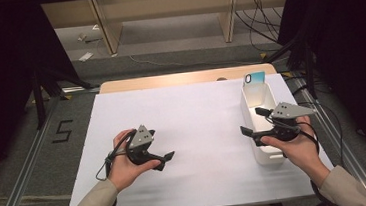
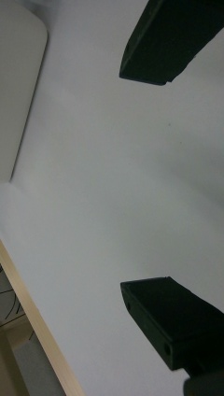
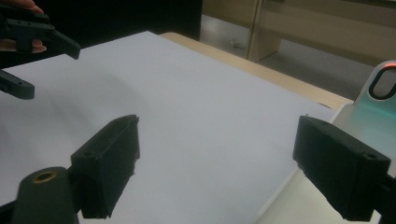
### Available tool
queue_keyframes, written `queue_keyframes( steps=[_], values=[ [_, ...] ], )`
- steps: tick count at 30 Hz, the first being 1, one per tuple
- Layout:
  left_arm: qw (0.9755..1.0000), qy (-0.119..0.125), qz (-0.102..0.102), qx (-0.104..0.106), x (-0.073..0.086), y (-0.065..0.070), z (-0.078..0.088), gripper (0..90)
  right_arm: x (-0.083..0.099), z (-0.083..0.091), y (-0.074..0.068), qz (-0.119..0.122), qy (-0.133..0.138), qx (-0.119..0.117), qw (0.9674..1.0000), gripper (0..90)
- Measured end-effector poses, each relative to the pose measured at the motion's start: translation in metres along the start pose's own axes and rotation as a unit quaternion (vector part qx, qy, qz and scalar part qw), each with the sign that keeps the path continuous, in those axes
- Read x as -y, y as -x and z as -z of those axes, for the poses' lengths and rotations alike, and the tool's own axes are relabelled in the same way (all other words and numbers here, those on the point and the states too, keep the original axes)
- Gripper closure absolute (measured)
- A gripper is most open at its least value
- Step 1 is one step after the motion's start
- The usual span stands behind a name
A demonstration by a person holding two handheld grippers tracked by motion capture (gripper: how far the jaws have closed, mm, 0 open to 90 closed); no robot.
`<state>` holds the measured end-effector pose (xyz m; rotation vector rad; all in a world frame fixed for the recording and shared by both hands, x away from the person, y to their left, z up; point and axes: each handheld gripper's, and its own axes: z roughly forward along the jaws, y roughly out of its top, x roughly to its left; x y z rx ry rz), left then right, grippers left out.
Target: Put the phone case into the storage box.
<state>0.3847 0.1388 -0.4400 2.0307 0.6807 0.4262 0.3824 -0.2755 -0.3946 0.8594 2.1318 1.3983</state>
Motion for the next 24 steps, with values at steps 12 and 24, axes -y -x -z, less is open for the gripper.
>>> queue_keyframes(
  steps=[12, 24],
  values=[
    [1.0000, 0.000, 0.000, 0.000, 0.0001, -0.0001, 0.0001, 0.4, 0.0048, 0.0031, -0.0008, -0.002, -0.004, -0.003, 1.0000, 15.5],
    [1.0000, 0.000, -0.001, 0.000, -0.0001, -0.0001, 0.0001, 0.4, 0.0067, 0.0048, -0.0004, -0.002, -0.004, -0.003, 1.0000, 15.4]
  ],
)
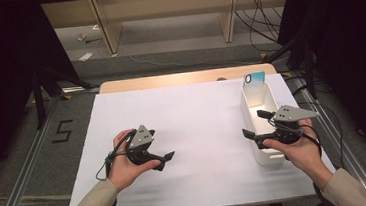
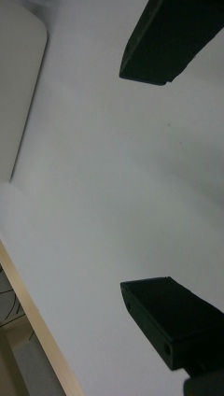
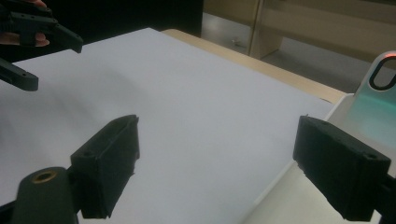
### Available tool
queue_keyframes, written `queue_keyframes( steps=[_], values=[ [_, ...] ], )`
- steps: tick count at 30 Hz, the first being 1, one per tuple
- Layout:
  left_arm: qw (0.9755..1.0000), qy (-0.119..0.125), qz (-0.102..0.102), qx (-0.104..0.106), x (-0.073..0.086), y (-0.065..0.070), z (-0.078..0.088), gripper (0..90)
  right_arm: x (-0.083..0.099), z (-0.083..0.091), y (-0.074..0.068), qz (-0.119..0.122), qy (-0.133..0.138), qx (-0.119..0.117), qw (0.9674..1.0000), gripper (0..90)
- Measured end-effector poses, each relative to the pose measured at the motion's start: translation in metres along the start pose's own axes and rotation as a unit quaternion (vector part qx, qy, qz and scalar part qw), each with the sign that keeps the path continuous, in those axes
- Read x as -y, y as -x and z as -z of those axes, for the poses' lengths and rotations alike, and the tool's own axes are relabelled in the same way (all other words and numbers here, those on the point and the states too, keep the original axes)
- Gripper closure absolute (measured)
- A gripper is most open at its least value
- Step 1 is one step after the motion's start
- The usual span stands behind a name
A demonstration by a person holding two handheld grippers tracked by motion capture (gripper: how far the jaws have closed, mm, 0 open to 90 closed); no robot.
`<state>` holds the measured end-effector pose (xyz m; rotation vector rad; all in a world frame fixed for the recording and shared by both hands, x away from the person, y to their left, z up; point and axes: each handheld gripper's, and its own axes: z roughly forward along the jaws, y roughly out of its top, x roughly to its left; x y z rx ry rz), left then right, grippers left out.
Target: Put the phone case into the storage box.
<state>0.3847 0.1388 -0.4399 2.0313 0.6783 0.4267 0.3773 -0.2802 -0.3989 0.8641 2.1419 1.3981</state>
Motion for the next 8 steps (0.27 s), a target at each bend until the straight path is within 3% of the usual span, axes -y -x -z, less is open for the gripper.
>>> queue_keyframes(
  steps=[8],
  values=[
    [1.0000, 0.003, 0.000, 0.000, -0.0006, 0.0000, -0.0002, 0.4, -0.0008, 0.0000, 0.0001, -0.001, 0.007, -0.004, 1.0000, 15.4]
  ],
)
